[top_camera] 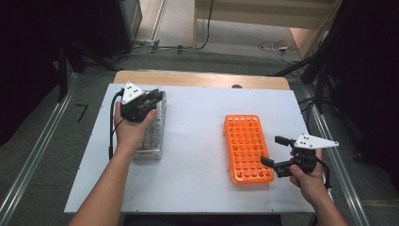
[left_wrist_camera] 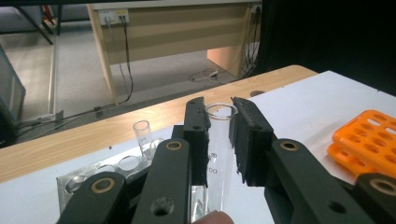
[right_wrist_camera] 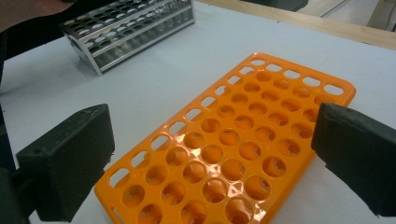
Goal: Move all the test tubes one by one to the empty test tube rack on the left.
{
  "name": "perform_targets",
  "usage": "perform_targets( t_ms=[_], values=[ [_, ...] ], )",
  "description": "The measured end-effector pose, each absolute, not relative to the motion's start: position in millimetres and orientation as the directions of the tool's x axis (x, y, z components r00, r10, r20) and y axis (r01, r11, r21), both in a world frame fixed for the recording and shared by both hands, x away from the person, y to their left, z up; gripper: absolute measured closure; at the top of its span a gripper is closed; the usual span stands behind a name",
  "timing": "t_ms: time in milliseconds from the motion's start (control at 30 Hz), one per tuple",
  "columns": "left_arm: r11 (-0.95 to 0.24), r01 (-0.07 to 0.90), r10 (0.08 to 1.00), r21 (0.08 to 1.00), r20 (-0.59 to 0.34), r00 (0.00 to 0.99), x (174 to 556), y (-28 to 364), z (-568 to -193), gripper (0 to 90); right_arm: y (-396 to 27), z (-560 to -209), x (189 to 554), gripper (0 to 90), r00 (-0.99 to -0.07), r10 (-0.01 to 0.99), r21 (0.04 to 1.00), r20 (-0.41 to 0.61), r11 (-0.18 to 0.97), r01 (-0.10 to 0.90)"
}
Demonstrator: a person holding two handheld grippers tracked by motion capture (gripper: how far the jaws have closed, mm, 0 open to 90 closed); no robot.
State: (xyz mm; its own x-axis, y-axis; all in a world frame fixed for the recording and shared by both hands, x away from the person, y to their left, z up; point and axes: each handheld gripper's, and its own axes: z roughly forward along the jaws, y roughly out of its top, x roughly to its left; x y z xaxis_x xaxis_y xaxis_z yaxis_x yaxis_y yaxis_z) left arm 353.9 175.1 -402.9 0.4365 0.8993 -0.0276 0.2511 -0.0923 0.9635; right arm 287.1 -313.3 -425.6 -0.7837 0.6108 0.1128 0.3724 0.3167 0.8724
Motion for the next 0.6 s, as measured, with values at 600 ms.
perform_targets(
  t_ms=[600],
  values=[
    [-0.118, 0.298, 0.905, 0.947, -0.021, 0.425, 356.4, 177.2, -414.2, 76.4, -312.6, -425.1, 286.2, 0.0, -0.788, 0.606, 0.872, 0.111, 0.32, 0.369]
  ],
)
